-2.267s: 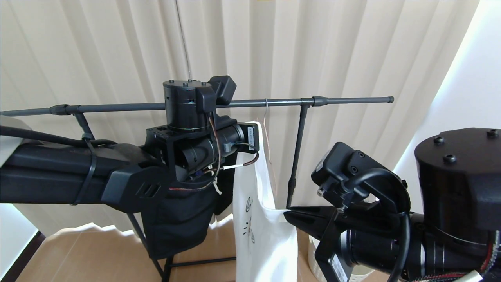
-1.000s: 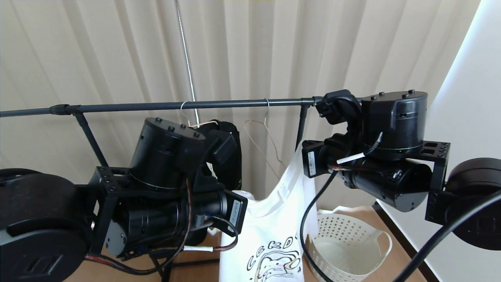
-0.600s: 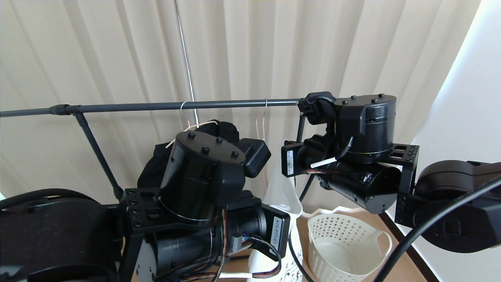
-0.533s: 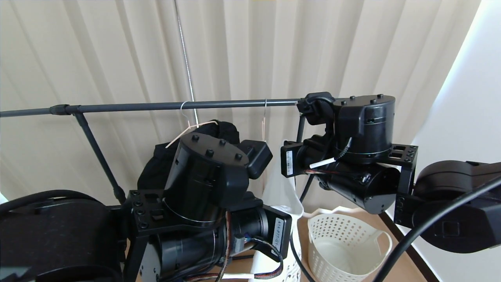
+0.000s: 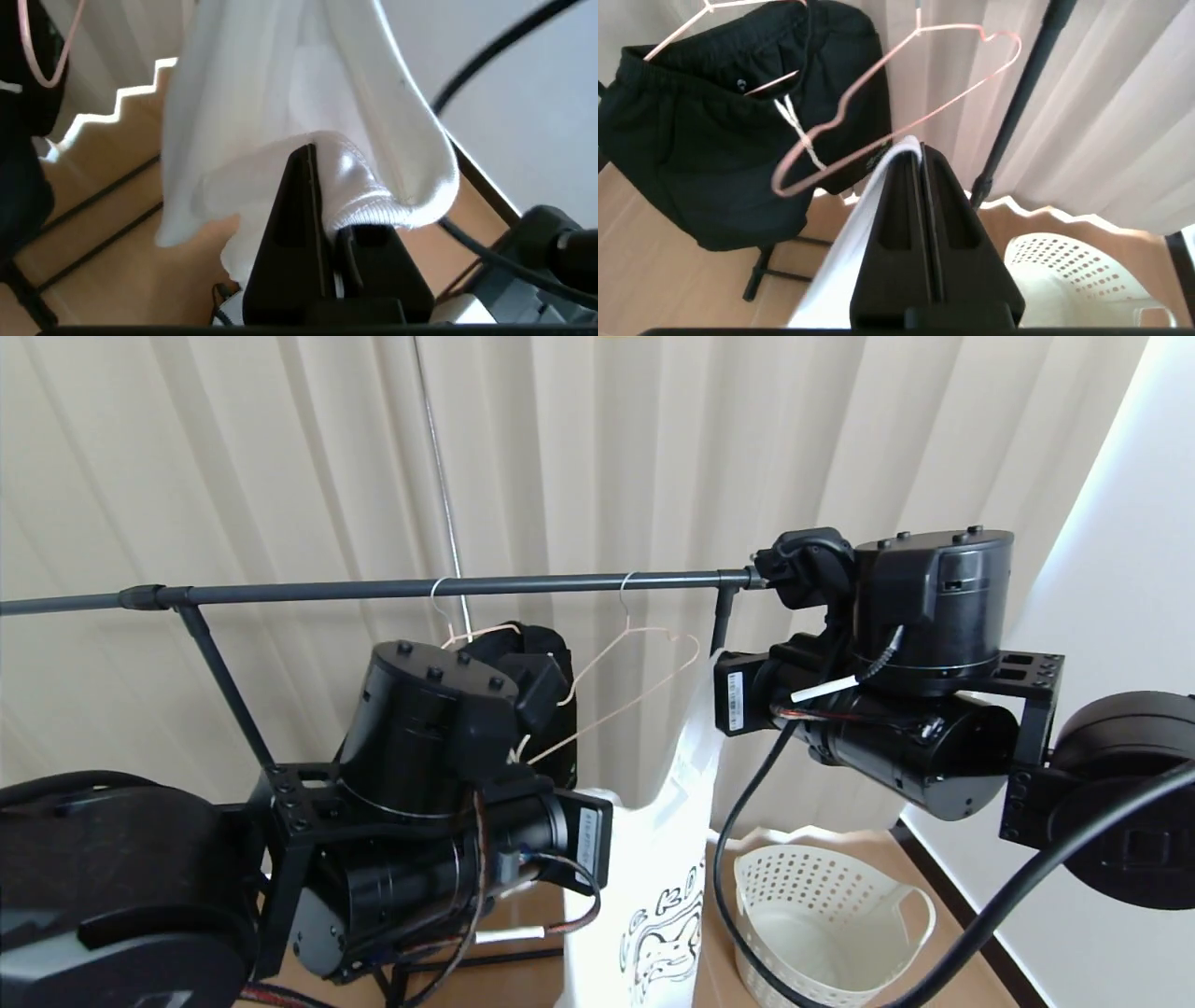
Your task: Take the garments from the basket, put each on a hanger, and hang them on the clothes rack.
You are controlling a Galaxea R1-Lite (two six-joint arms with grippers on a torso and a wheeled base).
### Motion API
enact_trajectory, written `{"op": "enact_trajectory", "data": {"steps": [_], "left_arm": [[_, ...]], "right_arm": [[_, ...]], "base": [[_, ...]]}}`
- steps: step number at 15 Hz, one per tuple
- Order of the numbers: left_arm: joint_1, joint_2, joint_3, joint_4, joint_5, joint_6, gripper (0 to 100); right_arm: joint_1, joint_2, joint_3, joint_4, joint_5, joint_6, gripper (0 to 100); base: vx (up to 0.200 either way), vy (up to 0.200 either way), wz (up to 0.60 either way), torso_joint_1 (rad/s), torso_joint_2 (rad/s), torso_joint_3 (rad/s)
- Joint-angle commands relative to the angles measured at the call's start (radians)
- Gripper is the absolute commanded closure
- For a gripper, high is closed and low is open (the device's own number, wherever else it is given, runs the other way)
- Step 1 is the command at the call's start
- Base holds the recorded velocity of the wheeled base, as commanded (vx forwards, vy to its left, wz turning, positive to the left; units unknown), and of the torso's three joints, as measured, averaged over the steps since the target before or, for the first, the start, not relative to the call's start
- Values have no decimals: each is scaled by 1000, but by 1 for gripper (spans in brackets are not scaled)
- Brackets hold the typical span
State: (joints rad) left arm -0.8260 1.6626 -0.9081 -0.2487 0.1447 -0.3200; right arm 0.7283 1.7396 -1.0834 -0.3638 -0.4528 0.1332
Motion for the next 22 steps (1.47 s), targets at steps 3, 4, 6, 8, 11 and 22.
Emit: {"op": "enact_trajectory", "data": {"steps": [3,4,6,8,11,22], "left_arm": [[137,2,-46,-37,12,36,100],[163,19,-84,-49,12,44,100],[185,32,-141,-52,10,48,100],[182,71,-196,-52,10,50,100],[168,111,-252,-52,12,48,100],[117,129,-321,-47,12,48,100]], "right_arm": [[-15,-74,2,77,0,-18,100],[-17,-81,5,106,0,-24,100],[-17,-94,7,161,0,-41,100],[-15,-103,7,240,0,-41,100],[-15,-106,14,293,0,-60,100],[-15,-209,342,183,387,-423,0]], "base": [[0,0,0,0,0,0],[0,0,0,0,0,0],[0,0,0,0,0,0],[0,0,0,0,0,0],[0,0,0,0,0,0],[0,0,0,0,0,0]]}}
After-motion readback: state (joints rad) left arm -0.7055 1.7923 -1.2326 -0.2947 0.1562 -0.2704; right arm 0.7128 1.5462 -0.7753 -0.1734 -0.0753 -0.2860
